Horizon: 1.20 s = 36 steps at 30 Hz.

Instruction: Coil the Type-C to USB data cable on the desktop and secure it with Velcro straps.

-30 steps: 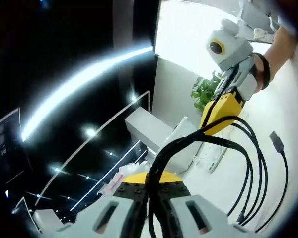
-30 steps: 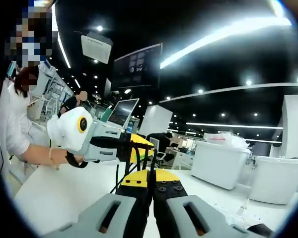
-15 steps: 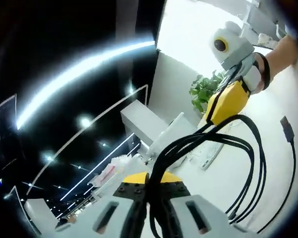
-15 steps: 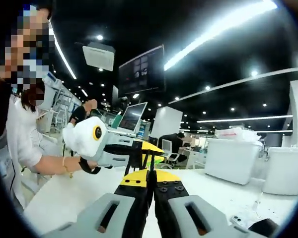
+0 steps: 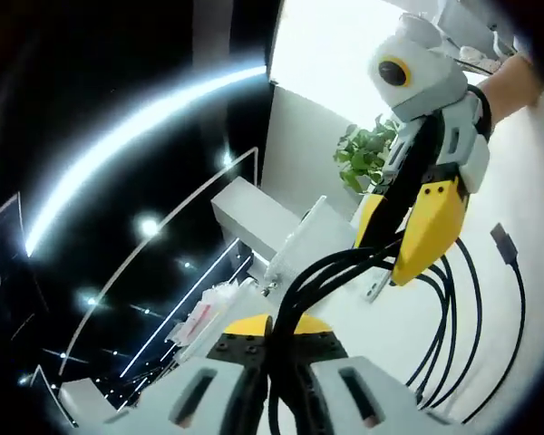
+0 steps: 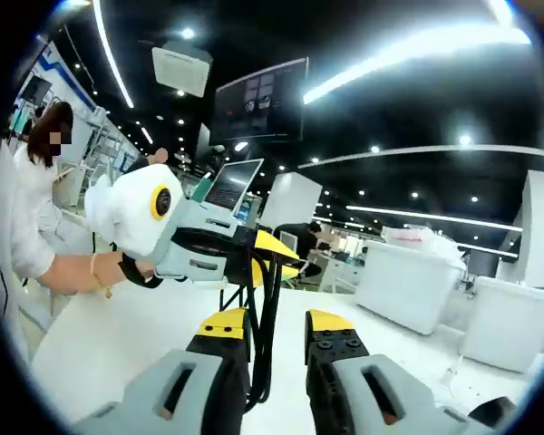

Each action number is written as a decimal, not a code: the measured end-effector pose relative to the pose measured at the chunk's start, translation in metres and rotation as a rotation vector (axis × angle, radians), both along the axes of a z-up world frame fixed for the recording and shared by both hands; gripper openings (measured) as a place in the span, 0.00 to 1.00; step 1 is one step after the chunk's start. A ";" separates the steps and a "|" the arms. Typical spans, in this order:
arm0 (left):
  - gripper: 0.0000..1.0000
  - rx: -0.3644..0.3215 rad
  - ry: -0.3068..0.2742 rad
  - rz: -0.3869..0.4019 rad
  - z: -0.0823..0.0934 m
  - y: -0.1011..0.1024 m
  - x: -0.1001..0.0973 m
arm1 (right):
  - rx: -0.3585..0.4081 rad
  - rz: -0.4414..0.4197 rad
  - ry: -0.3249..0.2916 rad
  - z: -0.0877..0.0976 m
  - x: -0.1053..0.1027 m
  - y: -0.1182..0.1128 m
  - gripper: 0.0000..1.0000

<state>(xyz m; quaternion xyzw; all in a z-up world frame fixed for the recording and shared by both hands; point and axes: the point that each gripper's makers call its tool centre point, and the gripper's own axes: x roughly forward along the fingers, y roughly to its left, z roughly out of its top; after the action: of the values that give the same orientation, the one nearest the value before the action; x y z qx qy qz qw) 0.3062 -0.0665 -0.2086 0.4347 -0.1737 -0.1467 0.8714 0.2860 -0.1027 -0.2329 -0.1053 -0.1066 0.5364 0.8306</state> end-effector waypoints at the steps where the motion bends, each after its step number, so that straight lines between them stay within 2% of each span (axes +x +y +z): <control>1: 0.06 0.013 -0.004 -0.021 0.001 -0.003 -0.003 | 0.013 0.027 0.034 0.001 -0.002 0.000 0.08; 6: 0.06 -0.010 0.041 -0.115 0.004 -0.007 -0.013 | 0.077 0.142 0.197 -0.001 -0.007 0.000 0.08; 8: 0.06 -0.024 0.086 -0.142 0.002 -0.006 -0.013 | 0.065 0.157 0.208 -0.003 -0.007 0.001 0.08; 11: 0.06 -0.016 0.147 -0.139 -0.001 -0.005 -0.012 | 0.026 0.179 0.222 -0.004 -0.011 0.004 0.04; 12: 0.07 -0.017 0.165 -0.141 0.000 -0.004 -0.014 | 0.019 0.216 0.251 -0.003 -0.016 0.005 0.03; 13: 0.07 -0.018 0.172 -0.142 0.003 -0.003 -0.017 | 0.047 0.260 0.297 0.001 -0.022 0.007 0.03; 16: 0.09 -0.107 0.193 -0.204 0.017 0.000 -0.030 | 0.133 0.334 0.393 0.012 -0.026 0.009 0.02; 18: 0.13 -0.233 0.221 -0.246 0.026 0.008 -0.037 | 0.186 0.390 0.455 0.020 -0.029 0.011 0.02; 20: 0.16 -0.309 0.262 -0.298 0.028 0.017 -0.045 | 0.190 0.429 0.495 0.021 -0.031 0.014 0.01; 21: 0.16 -0.313 0.287 -0.305 0.025 0.021 -0.047 | 0.176 0.447 0.504 0.019 -0.032 0.017 0.01; 25: 0.17 -0.235 0.370 -0.240 -0.005 0.039 -0.042 | 0.101 0.480 0.551 0.003 -0.035 0.034 0.01; 26: 0.16 -0.233 0.396 -0.237 -0.014 0.041 -0.042 | 0.078 0.485 0.555 -0.003 -0.038 0.039 0.01; 28: 0.13 -0.238 0.413 -0.216 -0.026 0.049 -0.040 | 0.015 0.482 0.540 -0.016 -0.040 0.049 0.01; 29: 0.11 -0.259 0.428 -0.210 -0.033 0.054 -0.040 | 0.007 0.475 0.542 -0.019 -0.038 0.053 0.02; 30: 0.09 -0.286 0.437 -0.207 -0.036 0.058 -0.040 | -0.030 0.450 0.520 -0.026 -0.035 0.055 0.02; 33: 0.07 -0.360 0.495 -0.190 -0.048 0.065 -0.042 | -0.130 0.343 0.355 -0.038 -0.022 0.062 0.03; 36: 0.07 -0.373 0.498 -0.144 -0.053 0.075 -0.039 | -0.183 0.290 0.212 -0.043 -0.023 0.074 0.07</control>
<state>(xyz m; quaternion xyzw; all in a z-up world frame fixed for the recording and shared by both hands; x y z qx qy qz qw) 0.2670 0.0088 -0.2617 0.2047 -0.0091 -0.2754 0.9392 0.2633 -0.0289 -0.2759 -0.1068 0.0167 0.6658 0.7382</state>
